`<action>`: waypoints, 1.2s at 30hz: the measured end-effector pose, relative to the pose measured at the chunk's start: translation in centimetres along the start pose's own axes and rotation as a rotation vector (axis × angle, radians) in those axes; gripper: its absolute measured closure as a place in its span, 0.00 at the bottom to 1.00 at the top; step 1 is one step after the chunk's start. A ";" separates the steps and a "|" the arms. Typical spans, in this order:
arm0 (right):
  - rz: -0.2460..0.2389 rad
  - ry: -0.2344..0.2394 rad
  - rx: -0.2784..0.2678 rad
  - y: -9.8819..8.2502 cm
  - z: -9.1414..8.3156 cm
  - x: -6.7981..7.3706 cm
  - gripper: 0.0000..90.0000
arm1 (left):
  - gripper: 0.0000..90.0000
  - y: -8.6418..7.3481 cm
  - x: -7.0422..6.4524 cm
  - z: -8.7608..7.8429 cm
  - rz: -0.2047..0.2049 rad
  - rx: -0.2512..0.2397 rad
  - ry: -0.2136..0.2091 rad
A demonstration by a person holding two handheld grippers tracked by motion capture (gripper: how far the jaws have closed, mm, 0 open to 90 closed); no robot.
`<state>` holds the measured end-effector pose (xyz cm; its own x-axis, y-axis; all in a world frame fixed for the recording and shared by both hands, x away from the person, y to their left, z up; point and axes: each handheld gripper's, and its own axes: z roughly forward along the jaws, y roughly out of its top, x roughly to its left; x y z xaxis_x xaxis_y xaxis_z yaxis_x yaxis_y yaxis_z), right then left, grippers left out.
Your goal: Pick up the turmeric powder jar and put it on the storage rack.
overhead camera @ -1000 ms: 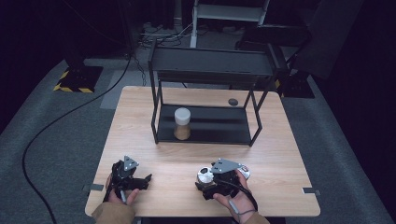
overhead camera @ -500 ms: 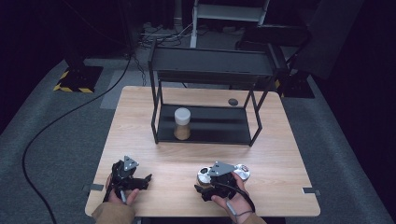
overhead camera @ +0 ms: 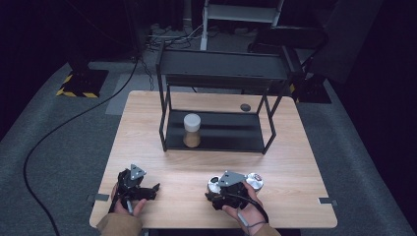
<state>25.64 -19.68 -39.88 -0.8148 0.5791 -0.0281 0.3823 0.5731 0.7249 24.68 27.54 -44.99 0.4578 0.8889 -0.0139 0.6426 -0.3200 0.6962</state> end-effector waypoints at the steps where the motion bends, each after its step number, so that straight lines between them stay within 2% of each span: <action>1: -0.004 0.000 0.004 0.1 0.0 0.0 0.35 | 0.02 0.0 0.0 0.0 0.000 0.000 0.000; 19: -0.048 -0.009 -0.008 2.5 -1.7 0.1 0.35 | 0.02 0.0 0.0 0.0 0.000 0.000 0.000; 36: -0.046 -0.025 -0.015 5.5 -3.7 -1.7 0.35 | 0.02 0.0 0.0 0.0 0.000 0.000 0.000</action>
<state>27.56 -19.66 -33.29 -0.8205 0.5662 -0.0788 0.3377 0.5913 0.7323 24.68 27.54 -44.99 0.4581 0.8888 -0.0140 0.6426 -0.3203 0.6960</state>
